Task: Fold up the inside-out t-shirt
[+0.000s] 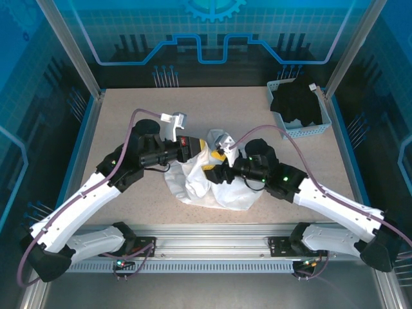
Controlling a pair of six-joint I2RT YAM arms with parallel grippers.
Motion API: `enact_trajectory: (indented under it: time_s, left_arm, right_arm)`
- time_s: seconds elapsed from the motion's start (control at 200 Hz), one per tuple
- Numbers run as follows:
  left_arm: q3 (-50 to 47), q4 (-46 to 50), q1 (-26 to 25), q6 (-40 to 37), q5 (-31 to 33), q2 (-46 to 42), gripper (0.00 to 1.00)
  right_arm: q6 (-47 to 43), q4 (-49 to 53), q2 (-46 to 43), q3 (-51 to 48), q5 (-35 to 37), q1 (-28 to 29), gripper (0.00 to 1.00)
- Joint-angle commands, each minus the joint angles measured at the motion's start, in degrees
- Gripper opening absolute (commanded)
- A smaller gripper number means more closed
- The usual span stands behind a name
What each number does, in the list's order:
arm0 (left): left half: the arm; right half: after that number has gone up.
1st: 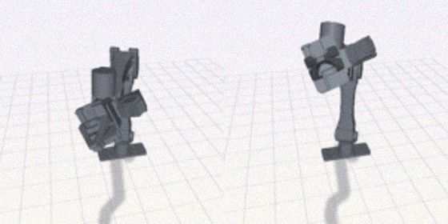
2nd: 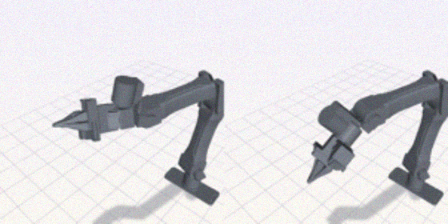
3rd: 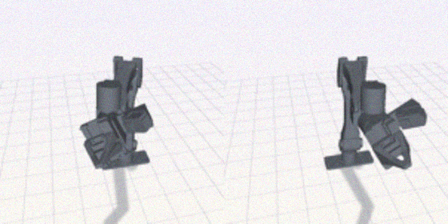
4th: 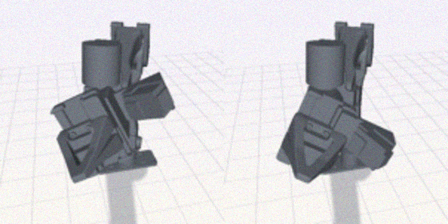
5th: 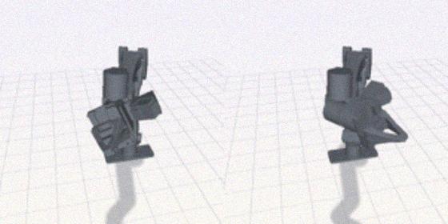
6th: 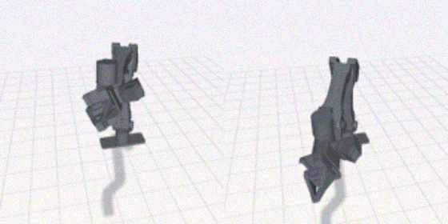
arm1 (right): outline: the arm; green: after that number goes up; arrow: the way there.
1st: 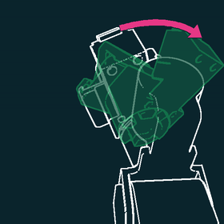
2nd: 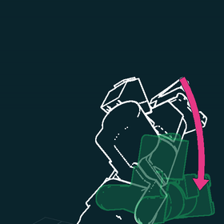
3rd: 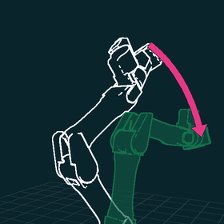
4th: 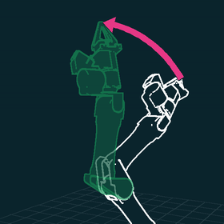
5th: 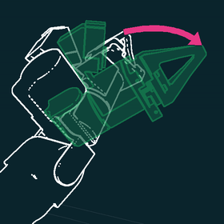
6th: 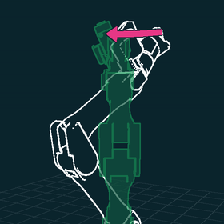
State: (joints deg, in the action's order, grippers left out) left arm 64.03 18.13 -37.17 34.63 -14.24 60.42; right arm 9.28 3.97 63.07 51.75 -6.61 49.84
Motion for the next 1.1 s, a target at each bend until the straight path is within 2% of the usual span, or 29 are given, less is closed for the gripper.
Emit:
enact_trajectory:
  time_s: [0.0,0.035,0.07,0.13,0.185,0.245,0.335,0.49,0.635,0.76,0.865,0.945,0.995,1.095]
  left_arm:
    - [0.6,-1.45,-0.52,0.98,0.63,-0.42,0.0]
    - [0.35,-1.73,-0.53,0.97,0.41,-0.59,0.0]
    - [0.14,-2.23,-0.51,0.94,0.08,-0.79,0.0]
    - [-0.35,-3.0,-0.54,0.65,0.09,-1.09,0.0]
    - [-0.65,-3.01,-0.47,-0.1,1.21,-1.6,0.0]
    - [-1.06,-2.63,-0.28,-1.22,3.29,-2.05,0.05]
    - [-1.94,-2.31,1.47,-2.04,3.67,-2.17,0.14]
    - [-4.83,-3.76,6.82,-1.81,-5.06,-2.94,0.27]
    - [-8.58,-4.58,7.63,-6.36,-10.1,-6.11,0.39]
    - [-11.3,-2.18,7.64,-12.23,-8.4,-7.51,0.44]
    - [-11.89,-1.0,7.71,-13.37,-5.36,-6.89,0.46]
    - [-11.35,0.06,7.65,-10.48,-2.4,-5.35,0.47]
    - [-11.3,0.63,7.7,-8.22,-1.5,-3.74,0.53]
    - [-11.47,-0.57,7.72,-3.24,-6.38,0.28,0.62]
  right_arm:
    - [3.73,-7.6,3.08,1.67,-1.65,0.52,0.66]
    - [4.16,-7.96,4.09,2.01,-1.59,0.48,0.64]
    - [4.1,-7.88,4.69,2.26,-1.65,0.48,0.57]
    - [2.79,-7.49,5.01,1.92,-2.31,0.3,0.32]
    - [1.81,-8.49,4.24,0.33,-5.59,-0.81,0.17]
    - [2.04,-12.25,2.77,-3.06,-12.87,-3.31,0.07]
    - [4.45,-18.98,0.99,-7.35,-22.92,-7.31,0.0]
    - [6.8,-24.73,-0.29,-10.21,-28.95,-11.37,0.0]
    - [6.85,-24.88,-0.97,-10.46,-31.56,-13.83,0.0]
    - [5.66,-24.16,-1.79,-10.5,-33.72,-14.98,0.0]
    - [2.47,-21.34,-2.67,-10.2,-36.33,-15.64,0.0]
    - [-1.53,-16.32,-3.66,-9.38,-36.12,-15.75,0.0]
    - [-3.36,-14.53,-4.28,-9.38,-35.3,-15.67,0.0]
    - [-4.13,-14.73,-5.36,-10.23,-33.85,-15.54,0.0]
